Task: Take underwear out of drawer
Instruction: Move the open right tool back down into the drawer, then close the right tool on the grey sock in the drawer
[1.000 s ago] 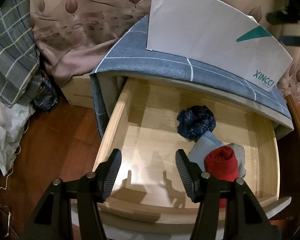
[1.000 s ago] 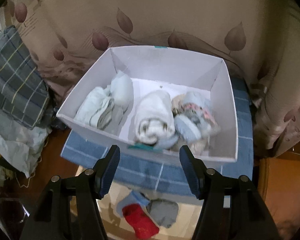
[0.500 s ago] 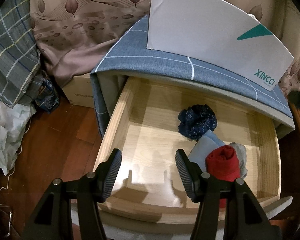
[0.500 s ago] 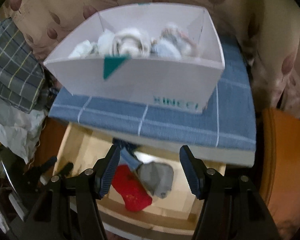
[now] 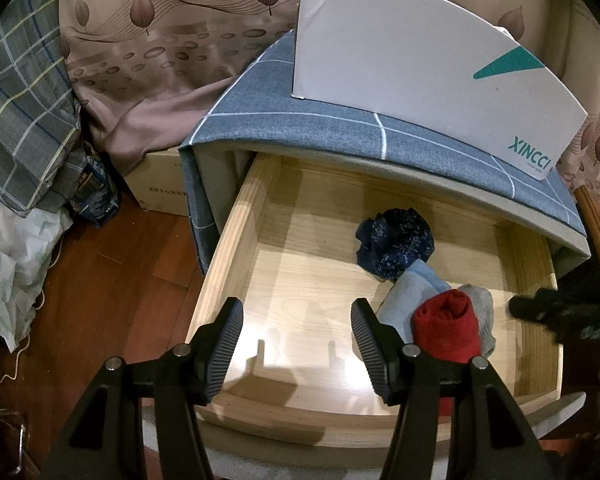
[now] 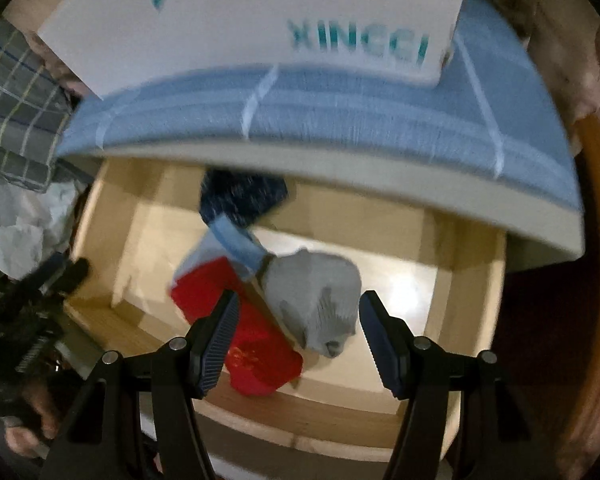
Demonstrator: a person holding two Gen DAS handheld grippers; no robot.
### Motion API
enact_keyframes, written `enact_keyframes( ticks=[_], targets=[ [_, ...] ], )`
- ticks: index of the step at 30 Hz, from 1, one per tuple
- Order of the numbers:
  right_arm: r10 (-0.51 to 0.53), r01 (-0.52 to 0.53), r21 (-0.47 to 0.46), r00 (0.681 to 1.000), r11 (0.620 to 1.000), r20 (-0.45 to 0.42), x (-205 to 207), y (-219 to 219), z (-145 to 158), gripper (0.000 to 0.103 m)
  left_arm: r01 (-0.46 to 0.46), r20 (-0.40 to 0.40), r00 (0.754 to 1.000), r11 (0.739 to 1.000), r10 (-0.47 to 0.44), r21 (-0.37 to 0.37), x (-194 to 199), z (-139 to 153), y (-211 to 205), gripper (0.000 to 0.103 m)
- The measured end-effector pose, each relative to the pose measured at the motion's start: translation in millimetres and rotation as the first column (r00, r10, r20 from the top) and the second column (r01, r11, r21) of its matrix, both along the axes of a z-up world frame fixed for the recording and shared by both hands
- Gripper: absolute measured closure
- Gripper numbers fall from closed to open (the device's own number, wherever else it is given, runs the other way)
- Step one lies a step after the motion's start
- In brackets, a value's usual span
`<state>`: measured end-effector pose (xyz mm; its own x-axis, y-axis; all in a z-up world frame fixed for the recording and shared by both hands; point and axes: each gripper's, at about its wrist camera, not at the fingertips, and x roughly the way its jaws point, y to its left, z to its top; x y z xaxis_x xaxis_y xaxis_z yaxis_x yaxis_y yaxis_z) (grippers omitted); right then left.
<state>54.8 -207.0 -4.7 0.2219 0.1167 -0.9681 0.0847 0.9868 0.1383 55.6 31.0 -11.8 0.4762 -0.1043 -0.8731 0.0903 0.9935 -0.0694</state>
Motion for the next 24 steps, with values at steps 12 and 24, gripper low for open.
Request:
enact_keyframes(
  ticks=[12,24],
  targets=[
    [-0.04,0.038,-0.034,0.996,0.999,-0.074,19,0,-53,0.033,-0.005,-0.003,1.0,1.0,0.005,-0.005,1,0,0,0.045],
    [-0.041,0.027,-0.084,0.985,0.996,-0.167,25,2,-82,0.033,-0.004,-0.004,1.0,1.0,0.004,-0.002,1,0,-1,0.046]
  ],
)
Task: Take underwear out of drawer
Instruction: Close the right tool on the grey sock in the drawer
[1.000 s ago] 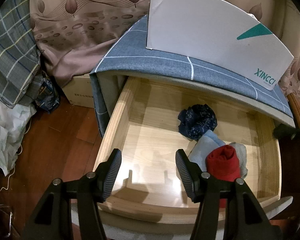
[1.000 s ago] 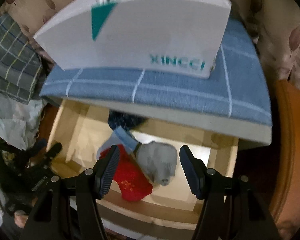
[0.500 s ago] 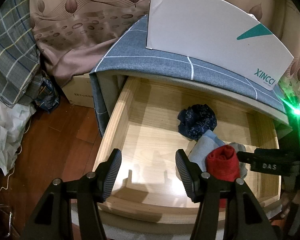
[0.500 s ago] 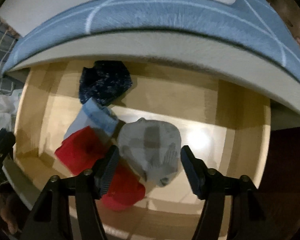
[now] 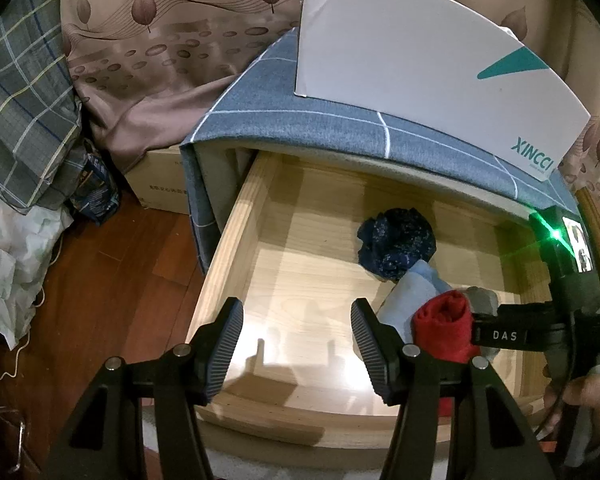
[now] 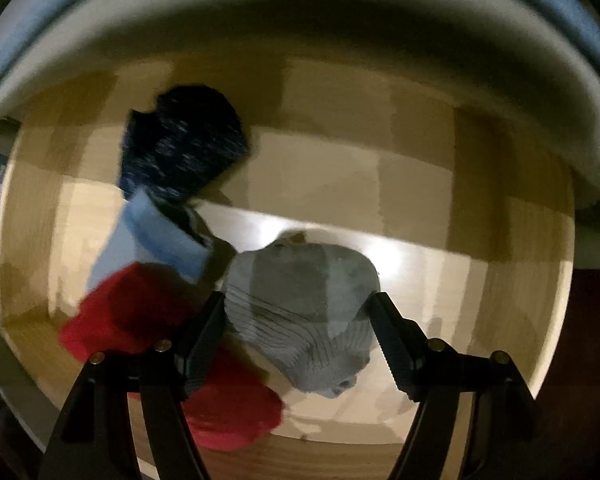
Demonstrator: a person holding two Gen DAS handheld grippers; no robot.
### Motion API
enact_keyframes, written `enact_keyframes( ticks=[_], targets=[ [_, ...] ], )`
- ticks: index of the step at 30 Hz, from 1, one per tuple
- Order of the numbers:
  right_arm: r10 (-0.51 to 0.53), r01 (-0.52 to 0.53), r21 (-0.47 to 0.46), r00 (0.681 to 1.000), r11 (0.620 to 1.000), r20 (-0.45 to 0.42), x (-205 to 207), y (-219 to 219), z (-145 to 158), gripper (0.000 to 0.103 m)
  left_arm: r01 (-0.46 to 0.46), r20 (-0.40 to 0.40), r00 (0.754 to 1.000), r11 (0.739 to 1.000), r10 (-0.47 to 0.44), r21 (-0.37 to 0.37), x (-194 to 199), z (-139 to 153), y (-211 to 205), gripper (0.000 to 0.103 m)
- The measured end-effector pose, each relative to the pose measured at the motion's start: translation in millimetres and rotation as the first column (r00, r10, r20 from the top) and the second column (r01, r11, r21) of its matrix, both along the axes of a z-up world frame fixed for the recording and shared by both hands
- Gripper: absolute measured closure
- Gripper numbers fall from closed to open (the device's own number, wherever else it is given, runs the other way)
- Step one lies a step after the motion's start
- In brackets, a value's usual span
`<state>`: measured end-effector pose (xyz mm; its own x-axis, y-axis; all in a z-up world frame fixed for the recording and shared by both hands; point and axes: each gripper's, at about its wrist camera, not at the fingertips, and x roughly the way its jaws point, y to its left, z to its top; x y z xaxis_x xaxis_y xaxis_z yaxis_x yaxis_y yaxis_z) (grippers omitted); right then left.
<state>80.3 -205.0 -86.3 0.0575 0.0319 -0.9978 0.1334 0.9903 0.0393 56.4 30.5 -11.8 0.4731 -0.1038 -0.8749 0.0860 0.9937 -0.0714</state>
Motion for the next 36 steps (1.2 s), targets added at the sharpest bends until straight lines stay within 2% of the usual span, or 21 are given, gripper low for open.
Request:
enact_keyframes(
  ticks=[16,23,36],
  targets=[
    [-0.018,0.009,-0.07,0.991,0.998,-0.131,-17,-15,-21,0.032,0.001,-0.002,1.0,1.0,-0.001,0.005,-2,-1,2,0.045],
    [-0.051,0.04,-0.07,0.987,0.997,-0.155,-16,-20,-21,0.04,0.003,-0.005,1.0,1.0,-0.003,0.02,-1,-2,-1,0.046],
    [-0.079,0.066,-0.074,0.979,0.995,-0.189,-22,-14,-23,0.047,0.047,-0.031,0.999,0.997,-0.045,0.06,-4,-7,-13,0.045]
  ],
)
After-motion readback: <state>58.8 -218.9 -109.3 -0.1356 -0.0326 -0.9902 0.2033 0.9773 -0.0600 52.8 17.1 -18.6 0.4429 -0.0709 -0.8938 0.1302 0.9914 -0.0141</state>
